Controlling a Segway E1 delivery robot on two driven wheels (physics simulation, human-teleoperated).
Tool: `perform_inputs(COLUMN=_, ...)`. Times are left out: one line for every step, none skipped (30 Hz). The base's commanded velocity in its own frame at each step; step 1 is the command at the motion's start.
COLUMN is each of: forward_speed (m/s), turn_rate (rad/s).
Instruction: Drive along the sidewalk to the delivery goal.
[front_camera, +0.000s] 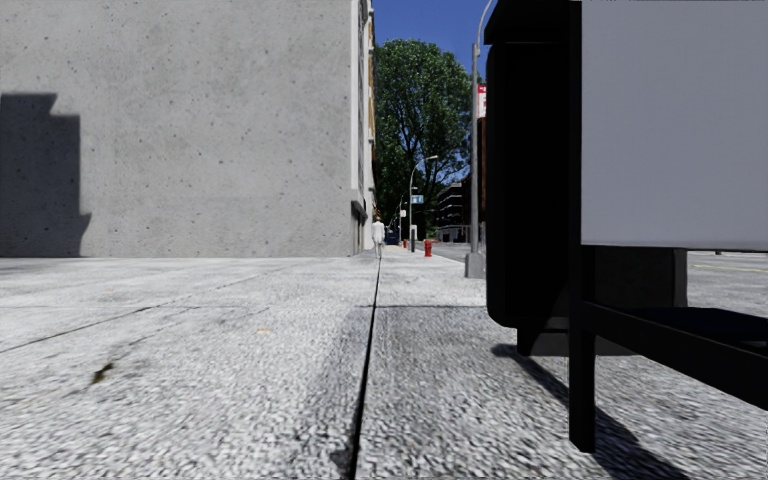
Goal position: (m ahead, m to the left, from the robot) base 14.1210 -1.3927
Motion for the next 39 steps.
perform_inputs(forward_speed=2.0, turn_rate=0.0)
perform_inputs(forward_speed=2.0, turn_rate=0.0)
perform_inputs(forward_speed=2.0, turn_rate=0.0)
perform_inputs(forward_speed=2.0, turn_rate=0.0)
perform_inputs(forward_speed=2.0, turn_rate=0.0)
perform_inputs(forward_speed=2.0, turn_rate=0.0)
perform_inputs(forward_speed=2.0, turn_rate=0.0)
perform_inputs(forward_speed=2.0, turn_rate=0.0)
perform_inputs(forward_speed=2.0, turn_rate=0.0)
perform_inputs(forward_speed=2.0, turn_rate=0.0)
perform_inputs(forward_speed=2.0, turn_rate=0.0)
perform_inputs(forward_speed=2.0, turn_rate=0.0)
perform_inputs(forward_speed=2.0, turn_rate=0.0)
perform_inputs(forward_speed=2.0, turn_rate=0.0)
perform_inputs(forward_speed=2.0, turn_rate=0.0)
perform_inputs(forward_speed=2.0, turn_rate=0.0)
perform_inputs(forward_speed=2.0, turn_rate=0.0)
perform_inputs(forward_speed=2.0, turn_rate=0.0)
perform_inputs(forward_speed=2.0, turn_rate=0.0)
perform_inputs(forward_speed=2.0, turn_rate=0.0)
perform_inputs(forward_speed=2.0, turn_rate=0.0)
perform_inputs(forward_speed=2.0, turn_rate=0.0)
perform_inputs(forward_speed=2.0, turn_rate=0.0)
perform_inputs(forward_speed=2.0, turn_rate=0.0)
perform_inputs(forward_speed=2.0, turn_rate=0.0)
perform_inputs(forward_speed=2.0, turn_rate=0.0)
perform_inputs(forward_speed=2.0, turn_rate=0.0)
perform_inputs(forward_speed=2.0, turn_rate=0.0)
perform_inputs(forward_speed=2.0, turn_rate=0.0)
perform_inputs(forward_speed=2.0, turn_rate=0.0)
perform_inputs(forward_speed=2.0, turn_rate=0.0)
perform_inputs(forward_speed=2.0, turn_rate=0.0)
perform_inputs(forward_speed=2.0, turn_rate=0.0)
perform_inputs(forward_speed=2.0, turn_rate=0.0)
perform_inputs(forward_speed=2.0, turn_rate=0.0)
perform_inputs(forward_speed=2.0, turn_rate=0.0)
perform_inputs(forward_speed=2.0, turn_rate=0.0)
perform_inputs(forward_speed=2.0, turn_rate=0.0)
perform_inputs(forward_speed=2.0, turn_rate=0.0)
